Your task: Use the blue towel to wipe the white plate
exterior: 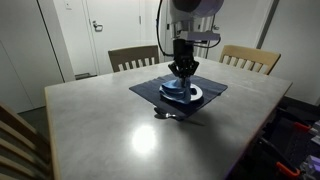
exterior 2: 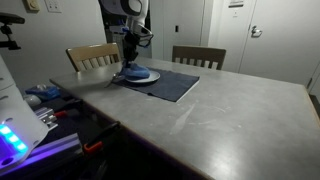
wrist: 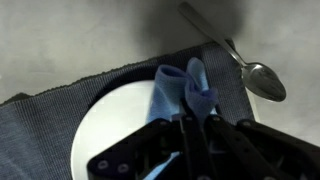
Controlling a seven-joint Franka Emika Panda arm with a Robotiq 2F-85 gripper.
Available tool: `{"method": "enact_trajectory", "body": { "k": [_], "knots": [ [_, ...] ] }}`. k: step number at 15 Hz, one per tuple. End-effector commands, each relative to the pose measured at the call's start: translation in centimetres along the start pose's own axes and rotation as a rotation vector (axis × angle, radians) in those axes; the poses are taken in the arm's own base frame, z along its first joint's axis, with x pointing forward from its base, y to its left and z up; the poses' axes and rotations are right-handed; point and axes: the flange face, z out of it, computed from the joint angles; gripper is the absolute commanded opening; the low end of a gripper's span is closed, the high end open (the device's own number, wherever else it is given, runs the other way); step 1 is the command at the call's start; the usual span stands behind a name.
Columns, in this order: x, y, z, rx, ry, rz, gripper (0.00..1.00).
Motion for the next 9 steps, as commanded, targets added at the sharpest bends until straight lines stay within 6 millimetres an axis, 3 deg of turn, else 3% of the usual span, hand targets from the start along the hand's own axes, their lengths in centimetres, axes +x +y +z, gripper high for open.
{"method": "enact_trajectory", "body": {
  "k": [1,5,9],
  "knots": [
    [0.3,0.5,2.3,0.101,-0.005,0.008,0.02],
    [0.1,1.5,4.4,0.032,-0.125,0.015,0.02],
    [0.0,2.7,4.5,-0.078,-0.129,0.052,0.02]
  ]
}}
